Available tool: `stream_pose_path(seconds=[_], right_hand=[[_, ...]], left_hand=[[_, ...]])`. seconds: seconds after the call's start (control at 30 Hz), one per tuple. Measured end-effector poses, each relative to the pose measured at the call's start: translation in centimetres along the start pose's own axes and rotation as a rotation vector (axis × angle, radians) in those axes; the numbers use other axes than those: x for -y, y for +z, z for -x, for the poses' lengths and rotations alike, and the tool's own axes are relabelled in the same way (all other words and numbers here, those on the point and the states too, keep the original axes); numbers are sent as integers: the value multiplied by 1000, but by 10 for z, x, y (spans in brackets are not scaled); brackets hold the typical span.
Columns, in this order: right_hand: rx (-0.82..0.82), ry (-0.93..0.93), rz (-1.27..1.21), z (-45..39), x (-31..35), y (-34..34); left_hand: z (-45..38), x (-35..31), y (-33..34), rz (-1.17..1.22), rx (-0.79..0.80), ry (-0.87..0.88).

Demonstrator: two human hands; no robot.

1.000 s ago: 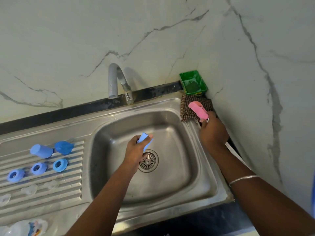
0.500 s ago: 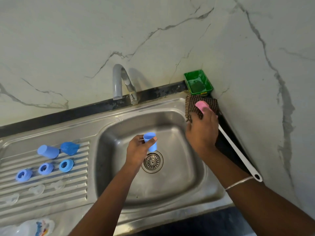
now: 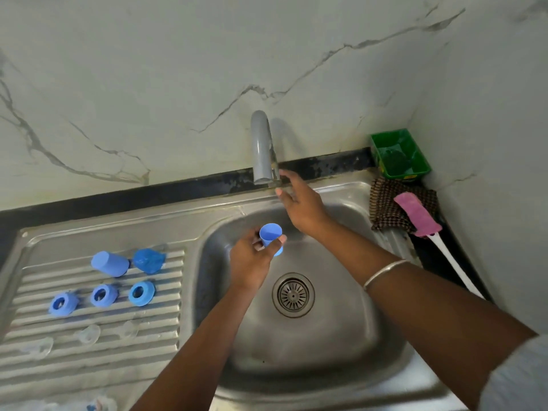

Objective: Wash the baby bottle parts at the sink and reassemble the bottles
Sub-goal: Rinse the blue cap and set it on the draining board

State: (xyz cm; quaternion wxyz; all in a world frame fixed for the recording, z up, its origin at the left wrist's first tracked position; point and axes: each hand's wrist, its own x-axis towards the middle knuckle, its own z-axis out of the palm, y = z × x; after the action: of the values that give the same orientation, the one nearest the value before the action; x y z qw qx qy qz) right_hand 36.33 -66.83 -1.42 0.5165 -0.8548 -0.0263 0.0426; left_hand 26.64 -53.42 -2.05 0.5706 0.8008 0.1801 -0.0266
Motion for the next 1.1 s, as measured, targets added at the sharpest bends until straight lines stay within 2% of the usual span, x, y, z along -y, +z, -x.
stream_pose_path(seconds=[0.1, 0.27, 0.5, 0.87, 0.93, 1.03, 1.1], right_hand=[[-10, 5, -9, -20, 5, 8], [51, 28, -70, -40, 2, 14], [71, -35, 187, -48, 5, 11], [80, -145, 300, -35, 15, 3], [55, -130, 242, -20, 11, -1], [-7, 15, -17, 12, -4, -2], [56, 117, -217, 36, -11, -1]], left_hand=[[-10, 2, -4, 86, 0, 26], [-19, 6, -4, 82, 89, 103], [-24, 5, -2, 116, 137, 149], [-25, 7, 0, 114, 154, 167], [-26, 9, -1, 116, 155, 155], [-29, 10, 1, 138, 144, 106], [-29, 9, 2, 191, 141, 62]])
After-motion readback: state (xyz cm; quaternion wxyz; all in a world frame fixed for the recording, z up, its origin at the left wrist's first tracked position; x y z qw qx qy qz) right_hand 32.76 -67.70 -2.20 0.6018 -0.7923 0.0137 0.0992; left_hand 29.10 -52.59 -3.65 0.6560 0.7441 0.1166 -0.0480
